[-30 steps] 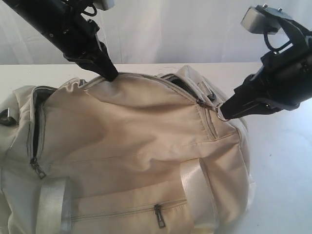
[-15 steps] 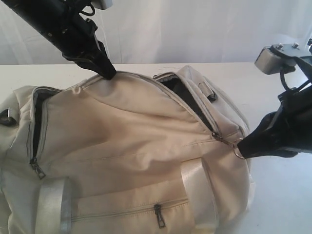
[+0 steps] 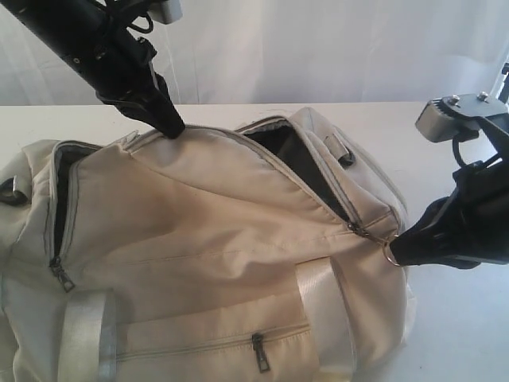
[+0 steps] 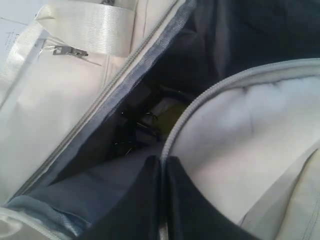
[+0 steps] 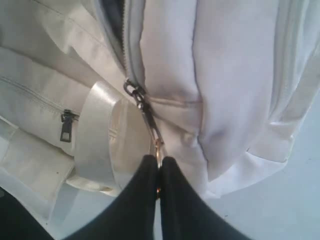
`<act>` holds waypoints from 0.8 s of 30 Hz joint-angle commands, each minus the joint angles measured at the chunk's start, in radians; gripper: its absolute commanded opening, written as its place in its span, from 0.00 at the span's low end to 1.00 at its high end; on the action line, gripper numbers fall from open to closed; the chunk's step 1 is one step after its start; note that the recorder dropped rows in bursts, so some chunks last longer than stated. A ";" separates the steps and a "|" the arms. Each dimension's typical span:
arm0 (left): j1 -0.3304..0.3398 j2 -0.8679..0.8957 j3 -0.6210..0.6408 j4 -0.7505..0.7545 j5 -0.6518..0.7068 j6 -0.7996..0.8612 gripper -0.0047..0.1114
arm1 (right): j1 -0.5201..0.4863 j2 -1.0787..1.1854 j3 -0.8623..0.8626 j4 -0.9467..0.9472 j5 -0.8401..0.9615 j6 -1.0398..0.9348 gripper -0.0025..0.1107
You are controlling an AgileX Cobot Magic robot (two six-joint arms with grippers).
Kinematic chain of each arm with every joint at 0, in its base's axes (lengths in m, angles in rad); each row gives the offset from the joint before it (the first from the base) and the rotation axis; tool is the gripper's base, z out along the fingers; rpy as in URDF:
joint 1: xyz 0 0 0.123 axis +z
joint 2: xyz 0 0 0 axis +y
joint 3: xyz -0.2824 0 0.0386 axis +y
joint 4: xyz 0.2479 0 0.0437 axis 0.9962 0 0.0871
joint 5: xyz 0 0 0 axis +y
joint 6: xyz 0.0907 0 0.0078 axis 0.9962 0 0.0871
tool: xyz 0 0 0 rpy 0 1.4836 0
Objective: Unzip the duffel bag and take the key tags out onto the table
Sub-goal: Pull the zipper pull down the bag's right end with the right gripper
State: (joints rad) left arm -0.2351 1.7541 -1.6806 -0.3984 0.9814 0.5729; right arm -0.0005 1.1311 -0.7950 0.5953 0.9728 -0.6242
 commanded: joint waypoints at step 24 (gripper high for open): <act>0.004 -0.010 0.005 -0.022 0.045 0.003 0.04 | -0.007 -0.007 0.005 0.001 -0.015 0.005 0.60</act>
State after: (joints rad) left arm -0.2351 1.7541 -1.6806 -0.3984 0.9957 0.5774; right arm -0.0005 1.1311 -0.7950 0.5953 0.9505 -0.6218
